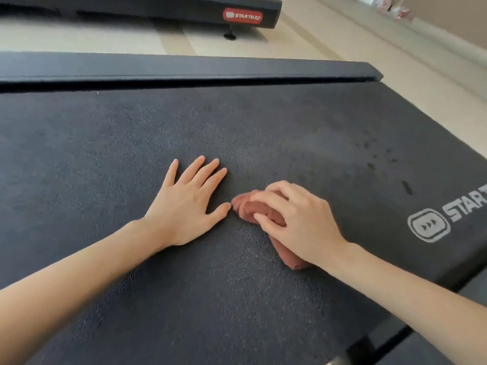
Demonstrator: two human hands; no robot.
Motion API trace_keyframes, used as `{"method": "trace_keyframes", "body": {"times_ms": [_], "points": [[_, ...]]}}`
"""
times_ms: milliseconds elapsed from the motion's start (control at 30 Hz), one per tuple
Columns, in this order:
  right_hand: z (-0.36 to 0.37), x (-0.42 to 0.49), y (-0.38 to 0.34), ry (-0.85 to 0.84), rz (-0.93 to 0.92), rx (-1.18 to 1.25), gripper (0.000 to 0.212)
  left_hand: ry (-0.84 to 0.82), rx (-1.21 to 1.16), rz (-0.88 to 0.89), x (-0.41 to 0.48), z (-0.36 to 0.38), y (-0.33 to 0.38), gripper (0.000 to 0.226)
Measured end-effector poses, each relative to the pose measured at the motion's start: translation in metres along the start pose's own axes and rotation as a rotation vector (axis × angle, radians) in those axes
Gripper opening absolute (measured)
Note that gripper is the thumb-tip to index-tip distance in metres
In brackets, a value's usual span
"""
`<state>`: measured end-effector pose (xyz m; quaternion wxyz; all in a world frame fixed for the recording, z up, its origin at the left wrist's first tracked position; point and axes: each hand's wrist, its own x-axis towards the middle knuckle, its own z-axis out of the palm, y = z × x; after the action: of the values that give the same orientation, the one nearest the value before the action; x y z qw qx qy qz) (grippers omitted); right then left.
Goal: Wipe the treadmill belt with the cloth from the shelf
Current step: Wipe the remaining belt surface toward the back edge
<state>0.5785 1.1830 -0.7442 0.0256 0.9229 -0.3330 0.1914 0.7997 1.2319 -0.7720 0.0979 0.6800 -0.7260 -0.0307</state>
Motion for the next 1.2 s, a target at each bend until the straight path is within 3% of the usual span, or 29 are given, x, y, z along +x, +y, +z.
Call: {"method": "trace_keyframes", "body": {"times_ms": [167, 333, 467, 667, 933, 1200], "points": [[-0.004, 0.005, 0.035, -0.047, -0.034, -0.01, 0.032, -0.014, -0.006, 0.013, 0.001, -0.002, -0.001, 0.084], [0.011, 0.058, 0.093, -0.035, 0.336, -0.074, 0.023, -0.003, -0.007, 0.006, 0.0, -0.001, 0.0, 0.081], [0.027, 0.108, 0.107, -0.054, 0.419, -0.11, 0.028, -0.004, -0.01, 0.002, 0.0, -0.001, -0.001, 0.079], [0.03, 0.107, 0.087, -0.071, 0.264, -0.143, 0.029, -0.005, -0.024, -0.01, 0.0, -0.003, 0.0, 0.079], [0.005, 0.017, 0.022, -0.028, -0.154, 0.056, 0.025, 0.016, -0.011, 0.007, 0.0, -0.001, -0.001, 0.082], [0.025, 0.065, 0.033, 0.034, 0.039, 0.037, 0.022, 0.015, -0.022, 0.007, 0.0, -0.001, -0.002, 0.075]]}}
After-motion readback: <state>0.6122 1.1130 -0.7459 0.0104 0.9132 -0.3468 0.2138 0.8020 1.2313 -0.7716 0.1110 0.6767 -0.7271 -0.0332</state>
